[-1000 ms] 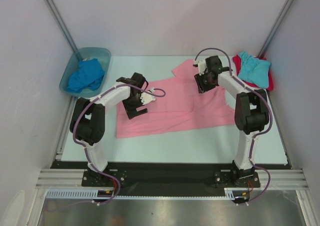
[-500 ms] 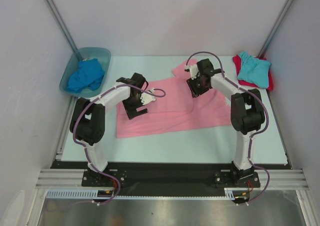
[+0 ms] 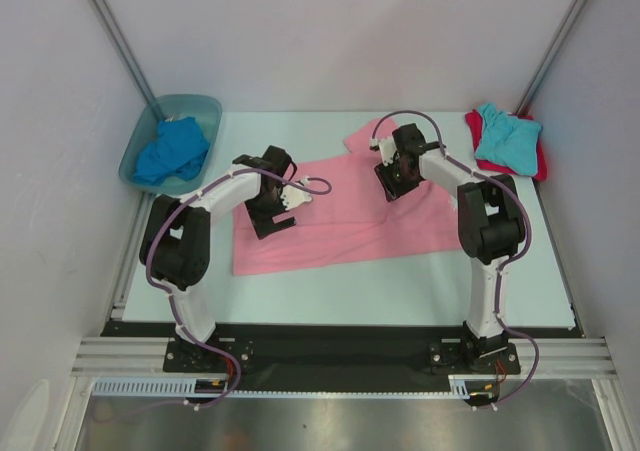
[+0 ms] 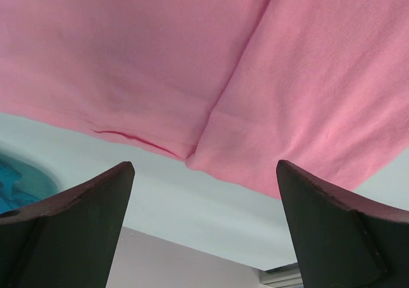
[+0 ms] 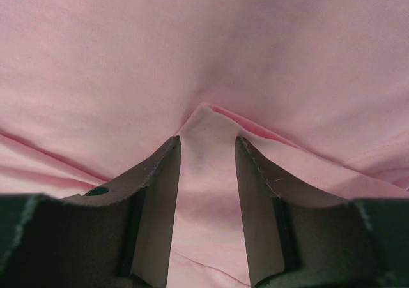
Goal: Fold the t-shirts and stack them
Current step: Fold the tshirt
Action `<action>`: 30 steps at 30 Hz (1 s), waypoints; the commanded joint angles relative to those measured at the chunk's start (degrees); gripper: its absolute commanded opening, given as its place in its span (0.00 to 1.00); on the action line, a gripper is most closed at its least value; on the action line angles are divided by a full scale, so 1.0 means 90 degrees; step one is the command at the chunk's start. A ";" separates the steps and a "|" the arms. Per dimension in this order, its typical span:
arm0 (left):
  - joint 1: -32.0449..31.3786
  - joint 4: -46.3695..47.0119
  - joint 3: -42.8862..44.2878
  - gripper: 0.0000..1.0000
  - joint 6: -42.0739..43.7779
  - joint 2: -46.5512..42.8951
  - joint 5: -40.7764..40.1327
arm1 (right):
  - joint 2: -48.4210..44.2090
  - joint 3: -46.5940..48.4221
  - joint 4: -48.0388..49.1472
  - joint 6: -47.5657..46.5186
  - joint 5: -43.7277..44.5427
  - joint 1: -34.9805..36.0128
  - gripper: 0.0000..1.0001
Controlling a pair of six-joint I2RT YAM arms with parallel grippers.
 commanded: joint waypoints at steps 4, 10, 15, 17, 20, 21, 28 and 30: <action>-0.0062 0.0077 0.0020 1.00 -0.0071 -0.0215 0.0168 | 0.0044 0.0144 0.0142 -0.0070 0.0070 0.0063 0.45; -0.0062 0.0155 -0.0048 1.00 -0.0120 -0.0186 0.0207 | 0.0132 0.0213 0.0220 -0.0070 0.0119 0.0063 0.46; -0.0062 0.0175 0.0000 1.00 -0.0139 -0.0156 0.0207 | 0.0181 0.0378 0.0230 -0.0021 0.0109 0.0082 0.45; -0.0071 0.0165 0.0039 1.00 -0.0168 -0.0127 0.0227 | 0.0200 0.0437 0.0220 -0.0021 0.0119 0.0112 0.45; -0.0081 0.0175 0.0020 1.00 -0.0168 -0.0117 0.0227 | 0.0259 0.0515 0.0230 -0.0012 0.0138 0.0121 0.44; -0.0100 0.0175 0.0010 1.00 -0.0168 -0.0117 0.0227 | 0.0278 0.0544 0.0221 -0.0012 0.0148 0.0131 0.43; -0.0091 0.0155 0.0088 1.00 -0.0139 -0.0078 0.0207 | 0.0366 0.0613 0.0250 -0.0041 0.0177 0.0141 0.42; -0.0091 0.0156 0.0108 1.00 -0.0129 -0.0049 0.0198 | 0.0396 0.0603 0.0240 -0.0041 0.0187 0.0160 0.41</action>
